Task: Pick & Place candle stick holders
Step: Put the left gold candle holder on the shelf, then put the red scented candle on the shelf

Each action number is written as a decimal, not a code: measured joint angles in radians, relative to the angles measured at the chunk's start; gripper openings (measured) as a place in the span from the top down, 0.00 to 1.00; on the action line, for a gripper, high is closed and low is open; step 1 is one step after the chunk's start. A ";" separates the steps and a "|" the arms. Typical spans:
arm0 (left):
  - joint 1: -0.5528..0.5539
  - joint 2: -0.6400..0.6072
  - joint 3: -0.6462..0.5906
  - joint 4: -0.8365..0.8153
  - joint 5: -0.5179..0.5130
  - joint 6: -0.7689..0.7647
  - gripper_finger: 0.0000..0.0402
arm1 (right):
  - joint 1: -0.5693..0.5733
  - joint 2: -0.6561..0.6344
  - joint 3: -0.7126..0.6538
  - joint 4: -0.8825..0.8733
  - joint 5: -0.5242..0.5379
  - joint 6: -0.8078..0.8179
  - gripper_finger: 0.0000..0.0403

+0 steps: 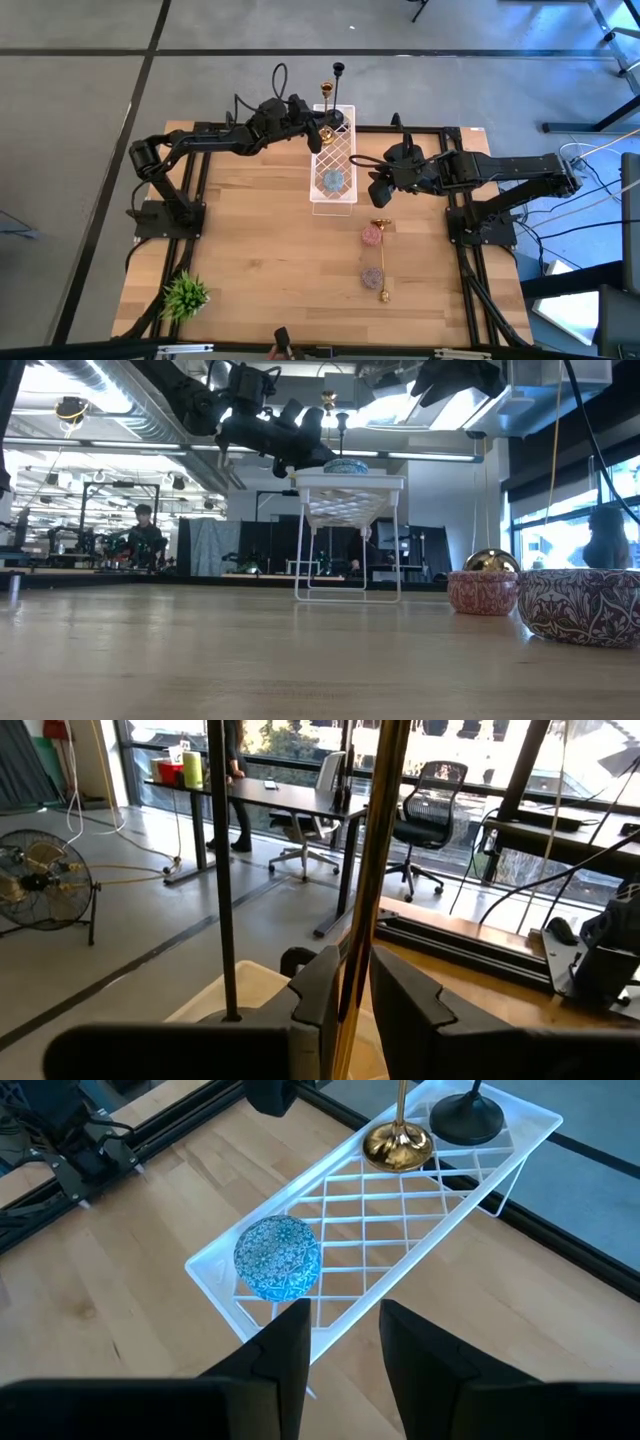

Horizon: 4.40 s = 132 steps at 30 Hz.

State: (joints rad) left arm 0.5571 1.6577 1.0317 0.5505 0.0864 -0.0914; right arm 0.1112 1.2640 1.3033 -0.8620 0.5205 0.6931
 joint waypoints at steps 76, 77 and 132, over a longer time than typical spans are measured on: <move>-0.025 -0.270 0.000 -1.033 0.204 -0.134 0.72 | -0.014 0.000 0.000 -0.030 -0.086 -0.028 0.69; -0.029 -0.270 0.000 -1.059 0.208 -0.134 0.72 | -0.014 0.000 0.000 -0.034 -0.101 -0.028 0.69; -0.951 0.229 0.028 -0.097 -0.254 -0.711 0.72 | 0.917 0.303 0.000 -0.209 0.045 0.928 0.69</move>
State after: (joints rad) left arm -0.3938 1.8872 1.0599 0.4536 -0.1679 -0.8020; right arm 1.0280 1.5672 1.3029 -1.0714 0.5658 1.6206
